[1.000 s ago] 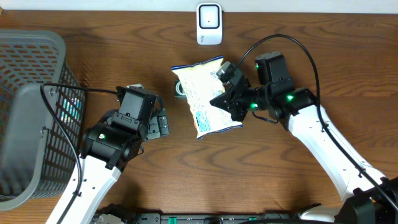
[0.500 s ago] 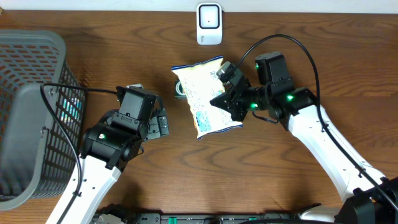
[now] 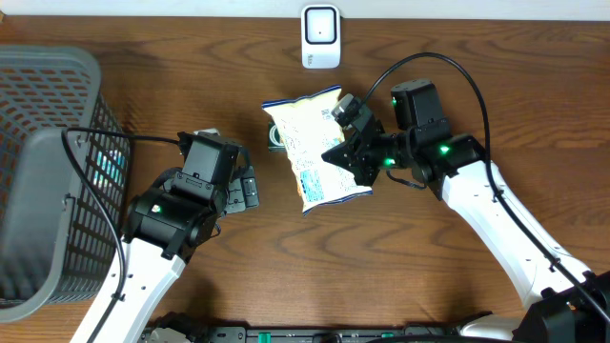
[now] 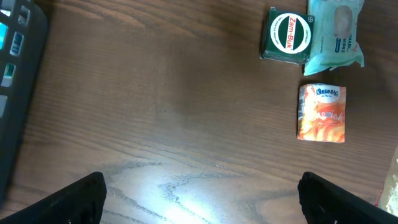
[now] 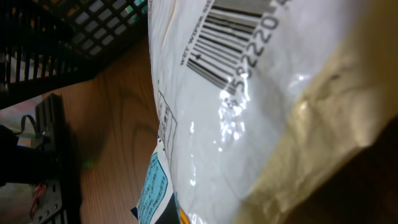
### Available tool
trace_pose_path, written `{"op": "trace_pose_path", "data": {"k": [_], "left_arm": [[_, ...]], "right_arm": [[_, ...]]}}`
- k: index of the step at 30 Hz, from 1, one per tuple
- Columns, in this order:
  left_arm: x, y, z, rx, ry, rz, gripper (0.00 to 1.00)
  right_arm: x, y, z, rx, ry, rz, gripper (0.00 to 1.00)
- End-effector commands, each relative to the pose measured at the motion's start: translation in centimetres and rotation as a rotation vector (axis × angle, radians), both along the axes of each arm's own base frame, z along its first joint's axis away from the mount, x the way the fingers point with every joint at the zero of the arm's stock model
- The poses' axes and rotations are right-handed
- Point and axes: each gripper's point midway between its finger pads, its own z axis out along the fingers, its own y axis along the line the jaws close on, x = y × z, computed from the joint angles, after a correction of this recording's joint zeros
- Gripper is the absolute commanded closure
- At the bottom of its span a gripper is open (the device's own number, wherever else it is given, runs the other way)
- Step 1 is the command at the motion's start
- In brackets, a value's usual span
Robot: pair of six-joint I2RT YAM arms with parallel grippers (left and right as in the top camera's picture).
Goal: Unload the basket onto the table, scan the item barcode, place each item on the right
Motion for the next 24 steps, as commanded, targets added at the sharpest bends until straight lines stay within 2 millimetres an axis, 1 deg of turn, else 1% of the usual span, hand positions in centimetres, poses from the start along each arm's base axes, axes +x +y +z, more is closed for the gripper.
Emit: {"op": "trace_pose_path", "data": {"k": [1,24], "left_arm": [[0.15,0.34,0.09,0.015,-0.004,0.01,0.02],[0.15,0.34,0.09,0.015,-0.004,0.01,0.02]], "right_arm": [[-0.15,0.18,1.06,0.024,-0.031,0.02,0.99],[0.15,0.0,0.55,0.004,-0.028,0.005,0.99]]}}
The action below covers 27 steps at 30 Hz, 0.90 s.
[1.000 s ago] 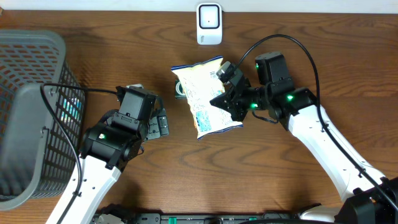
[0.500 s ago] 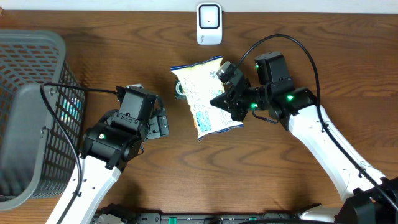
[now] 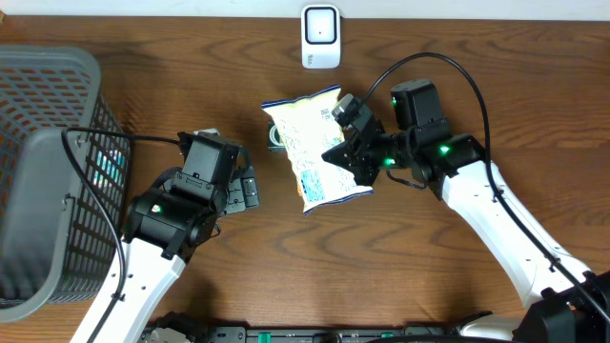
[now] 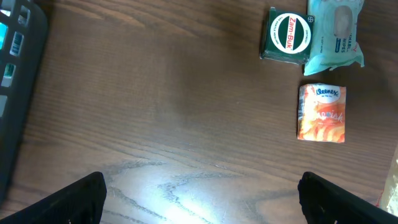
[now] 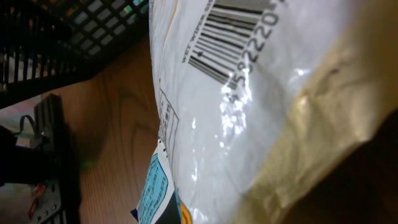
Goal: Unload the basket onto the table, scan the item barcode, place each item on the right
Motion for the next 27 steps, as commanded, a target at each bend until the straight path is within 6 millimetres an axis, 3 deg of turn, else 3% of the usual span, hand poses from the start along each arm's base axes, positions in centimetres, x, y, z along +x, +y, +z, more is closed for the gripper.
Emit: {"op": "trace_pose_path", "data": {"k": [1,27], "left_arm": [[0.15,0.34,0.09,0.015,-0.004,0.01,0.02],[0.15,0.34,0.09,0.015,-0.004,0.01,0.02]], "right_arm": [[0.16,-0.04,0.49,0.001,-0.026,0.003,0.99],[0.28,-0.28,0.14,-0.021,-0.024,-0.011,0.99]]}}
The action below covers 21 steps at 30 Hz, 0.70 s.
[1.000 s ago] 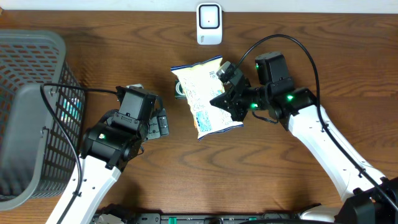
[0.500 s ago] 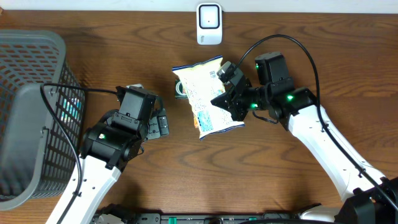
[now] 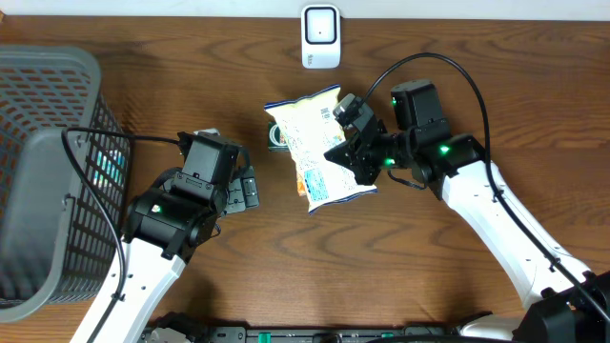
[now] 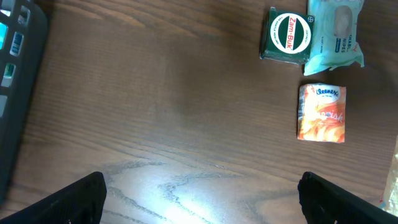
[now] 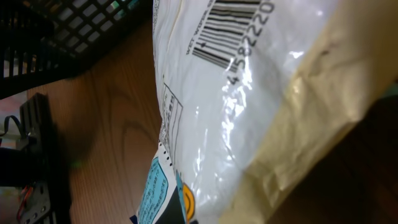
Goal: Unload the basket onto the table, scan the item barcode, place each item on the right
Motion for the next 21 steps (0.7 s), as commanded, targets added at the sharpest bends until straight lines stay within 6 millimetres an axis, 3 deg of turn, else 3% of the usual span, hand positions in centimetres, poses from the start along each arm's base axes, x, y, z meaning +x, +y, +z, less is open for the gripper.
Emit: {"op": "trace_pose_path", "data": {"k": [1,13,21], "left_arm": [[0.1,0.3,0.1,0.015,-0.004,0.01,0.02],[0.1,0.3,0.1,0.015,-0.004,0.01,0.02],[0.1,0.3,0.1,0.015,-0.004,0.01,0.02]], "right_arm": [[-0.1,0.1,0.6,0.01,-0.02,0.014,0.99],[1.4,-1.8,-1.1,-0.112,-0.009,-0.12,0.99],[3.1,-8.4,-4.5,-0.459,-0.027,-0.373,0.99]]}}
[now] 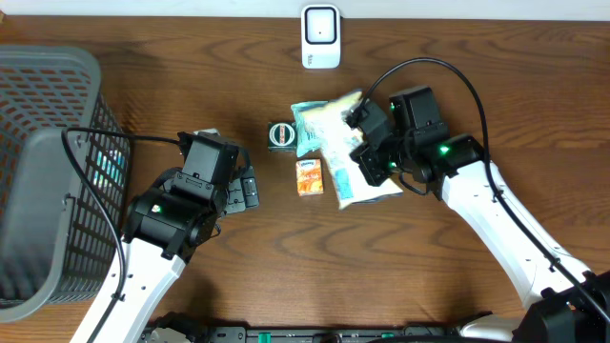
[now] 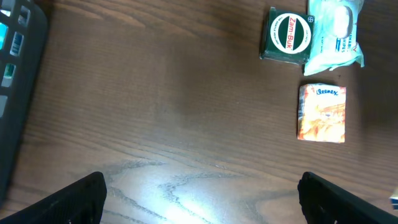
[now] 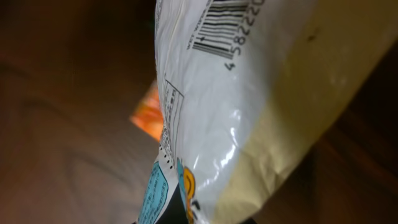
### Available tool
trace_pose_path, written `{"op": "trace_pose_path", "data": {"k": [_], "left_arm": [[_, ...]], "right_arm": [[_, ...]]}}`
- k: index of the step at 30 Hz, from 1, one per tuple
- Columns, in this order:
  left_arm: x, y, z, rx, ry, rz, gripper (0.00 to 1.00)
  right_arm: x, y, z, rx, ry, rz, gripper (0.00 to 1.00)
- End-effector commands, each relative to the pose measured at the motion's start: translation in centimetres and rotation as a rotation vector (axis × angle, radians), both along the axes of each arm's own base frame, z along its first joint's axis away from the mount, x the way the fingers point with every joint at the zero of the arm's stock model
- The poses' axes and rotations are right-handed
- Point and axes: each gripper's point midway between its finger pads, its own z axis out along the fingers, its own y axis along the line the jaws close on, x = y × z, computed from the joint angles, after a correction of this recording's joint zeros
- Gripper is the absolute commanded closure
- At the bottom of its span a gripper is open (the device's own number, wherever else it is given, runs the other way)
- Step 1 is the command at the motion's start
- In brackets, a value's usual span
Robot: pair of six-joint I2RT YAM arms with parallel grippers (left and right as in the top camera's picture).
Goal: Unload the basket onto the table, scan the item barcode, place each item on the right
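A white and yellow snack bag [image 1: 349, 152] hangs above the table, and my right gripper [image 1: 370, 152] is shut on its lower part. In the right wrist view the bag [image 3: 249, 106] fills the frame, its barcode [image 3: 225, 26] at the top; the fingertips are hidden behind it. The white scanner [image 1: 320, 36] stands at the table's far edge, up and left of the bag. My left gripper [image 2: 202, 199] is open over bare wood, its fingers [image 2: 74, 199] wide apart with nothing between them.
A green Zam-Buk tin [image 1: 280, 134], a pale wipes pack [image 1: 310, 117] and an orange Kleenex pack [image 1: 308, 177] lie left of the bag. A grey mesh basket [image 1: 48, 162] takes up the left side. The left arm [image 1: 181, 205] rests between basket and items.
My right gripper and the bag have shifted to the right and the bag has turned more edge-on. The wipes pack and the Kleenex pack now show from overhead. The left arm is unchanged.
The right gripper first held the bag spread flat over the small items below the scanner, and held it the same way a moment later. Then the bag sat slightly to the right. Now it is further right and tilted, with the items uncovered.
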Motion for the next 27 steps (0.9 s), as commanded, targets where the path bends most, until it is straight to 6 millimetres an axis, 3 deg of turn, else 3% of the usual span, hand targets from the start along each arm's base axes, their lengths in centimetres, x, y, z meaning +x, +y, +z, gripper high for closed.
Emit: {"op": "trace_pose_path", "data": {"k": [1,7,15,27], "left_arm": [[0.1,0.3,0.1,0.015,-0.003,0.01,0.02],[0.1,0.3,0.1,0.015,-0.003,0.01,0.02],[0.1,0.3,0.1,0.016,-0.004,0.01,0.02],[0.1,0.3,0.1,0.015,-0.003,0.01,0.02]], "right_arm": [[1.6,-4.2,-0.7,-0.198,-0.05,-0.17,0.99],[2.5,-9.0,-0.9,-0.411,-0.098,-0.354,0.99],[3.3,-12.2,-1.2,-0.572,-0.14,-0.478,0.99],[3.6,-15.1,-7.3,-0.825,-0.053,-0.551,0.99]]}}
